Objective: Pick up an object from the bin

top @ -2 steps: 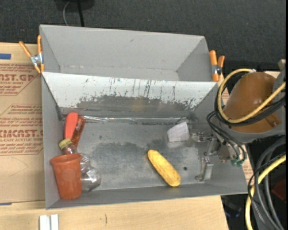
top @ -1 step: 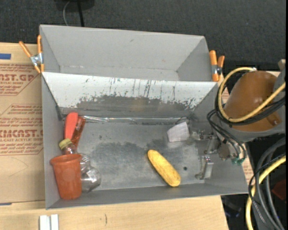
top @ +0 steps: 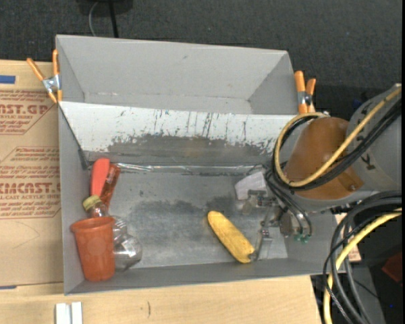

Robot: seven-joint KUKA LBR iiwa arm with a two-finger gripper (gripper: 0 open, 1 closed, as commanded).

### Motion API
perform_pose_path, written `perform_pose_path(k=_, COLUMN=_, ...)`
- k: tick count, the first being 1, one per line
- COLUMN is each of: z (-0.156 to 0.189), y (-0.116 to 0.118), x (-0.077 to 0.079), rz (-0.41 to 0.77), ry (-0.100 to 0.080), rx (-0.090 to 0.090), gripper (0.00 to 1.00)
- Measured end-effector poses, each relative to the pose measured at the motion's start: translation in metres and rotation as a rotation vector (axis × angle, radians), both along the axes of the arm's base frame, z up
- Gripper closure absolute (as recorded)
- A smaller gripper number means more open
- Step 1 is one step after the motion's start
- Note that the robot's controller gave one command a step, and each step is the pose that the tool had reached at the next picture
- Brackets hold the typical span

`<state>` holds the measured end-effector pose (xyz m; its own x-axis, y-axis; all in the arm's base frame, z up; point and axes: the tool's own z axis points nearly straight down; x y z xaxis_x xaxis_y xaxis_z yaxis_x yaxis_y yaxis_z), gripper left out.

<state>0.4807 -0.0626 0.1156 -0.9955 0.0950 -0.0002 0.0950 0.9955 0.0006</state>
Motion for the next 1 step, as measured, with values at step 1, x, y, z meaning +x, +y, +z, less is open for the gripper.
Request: perform_pose_path(k=1, z=0.0061, y=0.0405, x=0.0243, rz=-0.047, ry=-0.003, rx=0.002, gripper=0.0)
